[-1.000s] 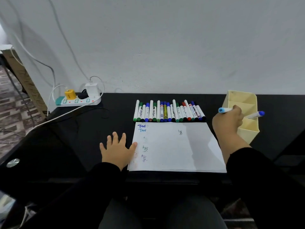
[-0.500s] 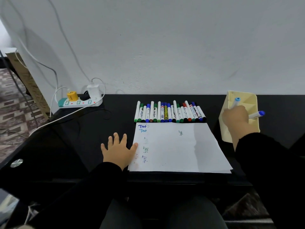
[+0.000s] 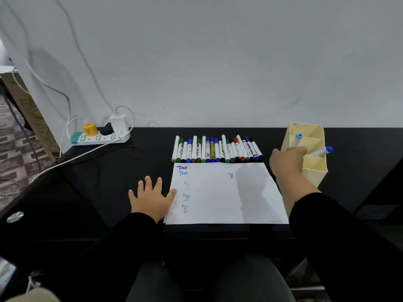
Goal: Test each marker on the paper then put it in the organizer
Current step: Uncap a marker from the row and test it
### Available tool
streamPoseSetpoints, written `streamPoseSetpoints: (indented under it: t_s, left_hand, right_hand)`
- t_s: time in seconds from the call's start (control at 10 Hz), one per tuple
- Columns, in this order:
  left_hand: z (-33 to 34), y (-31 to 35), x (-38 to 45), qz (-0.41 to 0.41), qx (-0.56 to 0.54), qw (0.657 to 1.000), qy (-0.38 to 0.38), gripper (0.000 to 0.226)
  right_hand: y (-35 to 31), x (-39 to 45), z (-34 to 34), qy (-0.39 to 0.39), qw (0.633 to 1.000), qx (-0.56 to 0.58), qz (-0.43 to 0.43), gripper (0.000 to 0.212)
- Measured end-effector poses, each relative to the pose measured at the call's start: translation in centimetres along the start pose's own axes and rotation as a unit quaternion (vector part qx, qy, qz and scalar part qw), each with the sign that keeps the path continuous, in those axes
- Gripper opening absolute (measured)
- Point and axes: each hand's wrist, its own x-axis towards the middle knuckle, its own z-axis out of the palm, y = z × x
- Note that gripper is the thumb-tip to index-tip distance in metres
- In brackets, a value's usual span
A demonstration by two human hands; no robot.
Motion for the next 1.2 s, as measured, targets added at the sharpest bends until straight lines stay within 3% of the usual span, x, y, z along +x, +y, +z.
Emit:
streamPoseSetpoints:
  t_s: [0.2, 0.5, 0.7, 0.8, 1.0, 1.1, 1.2]
  left_hand:
    - [0.1, 0.1, 0.2, -0.006, 0.002, 1.000, 0.000, 0.070]
    - [0.2, 0.2, 0.5, -0.010, 0.002, 1.000, 0.006, 0.070]
    - [0.5, 0.2, 0.8, -0.018, 0.003, 1.000, 0.012, 0.070]
    - [0.6, 0.2, 0.8, -0.019, 0.003, 1.000, 0.014, 0.070]
    - [0.6, 0.2, 0.9, -0.021, 0.006, 1.000, 0.003, 0.069]
    - [0.5, 0.2, 0.9, -0.020, 0.005, 1.000, 0.003, 0.069]
    - [0.5, 0.2, 0.8, -0.019, 0.001, 1.000, 0.005, 0.069]
  right_hand:
    - [0.1, 0.2, 2.0, -0.063, 0.997, -0.033, -0.041, 0.028]
    - [0.4, 5.3, 6.5, -0.122, 0.960, -0.249, -0.027, 0.036]
    - [0.5, 7.7, 8.3, -0.197, 0.866, -0.454, -0.079, 0.037]
    - [-0.6, 8.1, 8.7, -0.216, 0.816, -0.534, -0.051, 0.034]
    - [-0.4, 8.1, 8.7, -0.232, 0.801, -0.550, -0.045, 0.041]
    - [-0.2, 7.9, 8.8, -0.211, 0.816, -0.537, -0.046, 0.036]
    - [-0.1, 7.7, 8.9, -0.175, 0.869, -0.460, -0.042, 0.030]
